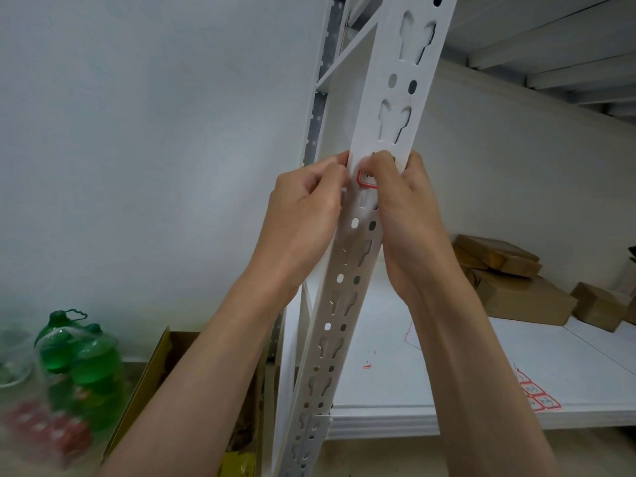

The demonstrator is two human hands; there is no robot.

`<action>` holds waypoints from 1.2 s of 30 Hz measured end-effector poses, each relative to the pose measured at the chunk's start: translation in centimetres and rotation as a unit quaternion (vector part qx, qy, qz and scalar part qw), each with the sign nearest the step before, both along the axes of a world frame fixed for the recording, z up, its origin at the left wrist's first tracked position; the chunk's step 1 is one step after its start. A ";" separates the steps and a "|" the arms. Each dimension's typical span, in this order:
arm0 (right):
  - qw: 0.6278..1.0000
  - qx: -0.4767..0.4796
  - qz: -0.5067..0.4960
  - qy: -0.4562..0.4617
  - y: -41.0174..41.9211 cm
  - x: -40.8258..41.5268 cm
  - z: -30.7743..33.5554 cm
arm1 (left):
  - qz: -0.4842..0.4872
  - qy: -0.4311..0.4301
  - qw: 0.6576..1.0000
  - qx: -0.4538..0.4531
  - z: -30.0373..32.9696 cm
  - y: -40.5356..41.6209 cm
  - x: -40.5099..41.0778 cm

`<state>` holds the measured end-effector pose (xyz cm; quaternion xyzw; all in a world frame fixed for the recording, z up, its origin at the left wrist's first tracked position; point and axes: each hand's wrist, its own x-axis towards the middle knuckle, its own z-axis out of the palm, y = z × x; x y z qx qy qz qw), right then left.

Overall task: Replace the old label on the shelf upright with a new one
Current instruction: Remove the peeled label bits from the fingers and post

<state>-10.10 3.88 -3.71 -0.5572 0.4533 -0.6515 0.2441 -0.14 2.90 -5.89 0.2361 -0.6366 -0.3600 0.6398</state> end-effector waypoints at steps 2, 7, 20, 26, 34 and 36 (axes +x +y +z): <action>1.000 -0.009 -0.017 0.010 -0.2 0.2 0.0 | 0.002 -0.001 1.000 0.001 0.0 0.0 0.0; 0.999 -0.029 -0.036 0.027 -0.5 0.5 0.0 | -0.002 0.001 1.000 0.006 -0.2 -0.2 0.0; 0.999 -0.025 -0.021 0.024 -0.5 0.1 -0.2 | 0.006 -0.004 1.000 0.013 -0.2 -0.1 0.0; 0.999 -0.017 -0.005 0.038 -0.6 -0.6 -0.3 | 0.000 -0.010 1.000 0.016 -0.2 -0.1 0.0; 0.999 0.006 0.037 0.008 -0.1 -1.3 -0.3 | 0.005 -0.019 1.000 0.010 0.0 0.2 0.2; 1.000 -0.007 0.020 0.022 -0.3 -1.0 -0.5 | 0.003 -0.017 1.000 0.015 0.0 0.1 0.2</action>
